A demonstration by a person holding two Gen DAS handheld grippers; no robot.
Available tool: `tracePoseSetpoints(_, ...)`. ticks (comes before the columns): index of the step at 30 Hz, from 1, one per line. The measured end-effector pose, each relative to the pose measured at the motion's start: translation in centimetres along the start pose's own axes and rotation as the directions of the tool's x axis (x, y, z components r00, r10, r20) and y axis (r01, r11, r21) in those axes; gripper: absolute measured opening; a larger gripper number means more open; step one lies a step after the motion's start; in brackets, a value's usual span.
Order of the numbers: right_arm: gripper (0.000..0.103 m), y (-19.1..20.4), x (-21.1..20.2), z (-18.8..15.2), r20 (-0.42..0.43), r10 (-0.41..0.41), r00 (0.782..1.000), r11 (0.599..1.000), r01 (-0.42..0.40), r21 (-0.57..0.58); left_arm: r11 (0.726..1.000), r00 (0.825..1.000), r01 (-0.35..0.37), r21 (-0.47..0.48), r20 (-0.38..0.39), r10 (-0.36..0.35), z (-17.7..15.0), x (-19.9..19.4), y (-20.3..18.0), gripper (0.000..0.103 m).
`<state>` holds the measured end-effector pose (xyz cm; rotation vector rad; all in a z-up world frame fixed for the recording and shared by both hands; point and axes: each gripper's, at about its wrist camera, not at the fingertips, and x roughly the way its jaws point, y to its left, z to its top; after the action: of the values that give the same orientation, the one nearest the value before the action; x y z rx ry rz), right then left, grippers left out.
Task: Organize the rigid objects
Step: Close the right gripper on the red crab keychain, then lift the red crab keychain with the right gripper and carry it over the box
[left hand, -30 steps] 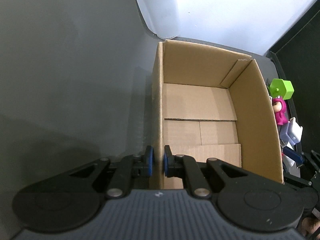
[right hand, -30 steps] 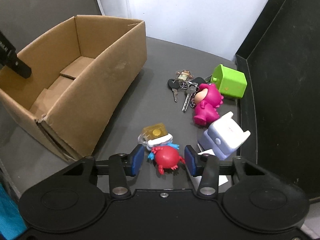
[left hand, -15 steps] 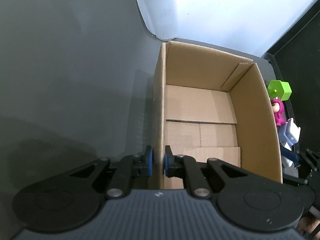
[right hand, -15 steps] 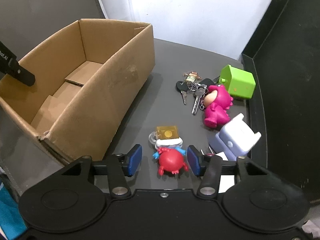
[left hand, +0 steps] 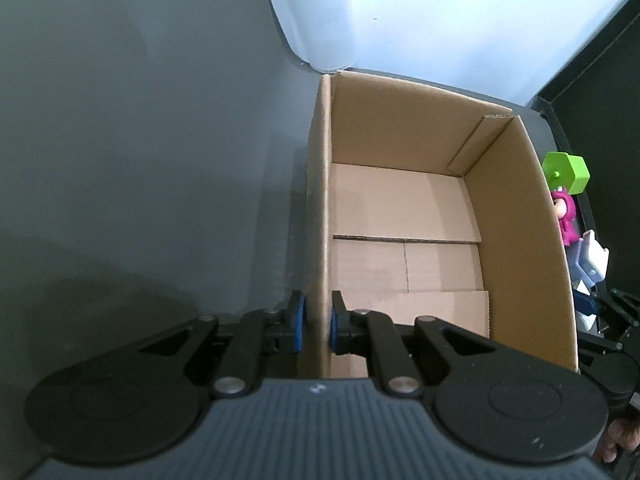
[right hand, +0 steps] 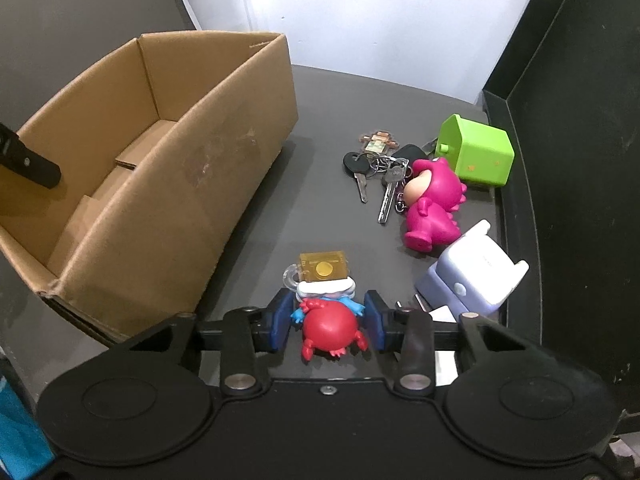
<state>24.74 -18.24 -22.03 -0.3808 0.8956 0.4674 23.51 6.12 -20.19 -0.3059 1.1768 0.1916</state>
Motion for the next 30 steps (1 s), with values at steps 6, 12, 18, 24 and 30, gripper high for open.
tracePoseSetpoints(6, 0.039, -0.3, -1.0, -0.1, 0.038, 0.012, 0.999, 1.000, -0.013, 0.027, 1.000, 1.000, 0.003, -0.008, 0.009, -0.003, -0.3, -0.3, 0.2, 0.011)
tracePoseSetpoints(12, 0.039, -0.6, -2.7, 0.0, 0.100, 0.018, 0.995, 0.998, -0.024, 0.063, 1.000, 1.000, 0.007, -0.002, 0.003, -0.007, -0.4, -0.5, 0.4, 0.011)
tracePoseSetpoints(18, 0.039, -0.9, -4.7, 0.4, 0.187, 0.012, 0.982, 0.995, -0.030, 0.095, 1.000, 1.000, 0.014, 0.008, -0.001, -0.014, 0.0, -0.4, 0.4, 0.011)
tracePoseSetpoints(24, 0.039, -1.3, -5.8, 0.8, 0.221, 0.021, 0.975, 0.990, -0.051, 0.131, 0.999, 1.000, 0.021, 0.024, -0.003, -0.021, 0.1, -0.3, 0.3, 0.011)
tracePoseSetpoints(30, 0.039, -1.8, -7.6, 0.9, 0.252, 0.015, 0.968, 0.985, -0.057, 0.161, 0.999, 0.999, 0.040, 0.029, -0.007, -0.040, 0.2, -0.2, 0.3, 0.011)
